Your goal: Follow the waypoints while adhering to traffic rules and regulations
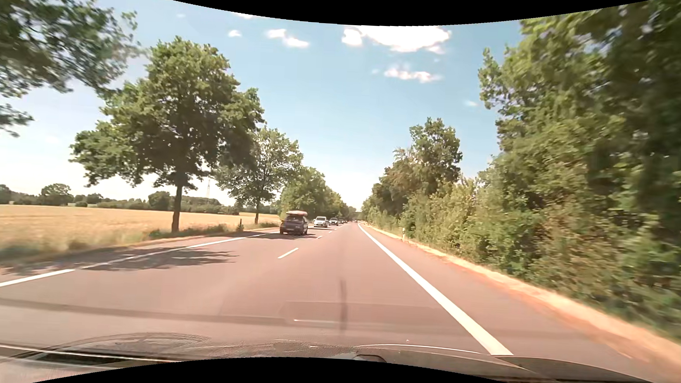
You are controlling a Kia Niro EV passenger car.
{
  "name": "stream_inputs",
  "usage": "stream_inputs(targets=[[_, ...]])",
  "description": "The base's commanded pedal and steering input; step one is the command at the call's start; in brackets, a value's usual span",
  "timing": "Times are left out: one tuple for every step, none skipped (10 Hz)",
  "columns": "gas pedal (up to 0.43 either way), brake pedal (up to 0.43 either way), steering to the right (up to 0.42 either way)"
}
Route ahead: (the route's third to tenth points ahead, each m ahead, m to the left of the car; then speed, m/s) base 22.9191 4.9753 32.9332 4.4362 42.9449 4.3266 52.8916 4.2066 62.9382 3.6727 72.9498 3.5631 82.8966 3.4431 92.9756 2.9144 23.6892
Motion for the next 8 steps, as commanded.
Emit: stream_inputs(targets=[[0.441, 0.0, 0.002], [0.441, 0.0, 0.001], [0.441, 0.0, 0.002], [0.441, 0.0, 0.001], [0.441, 0.0, 0.0], [0.441, 0.0, 0.001], [0.441, 0.0, 0.003], [0.441, 0.0, 0.003]])
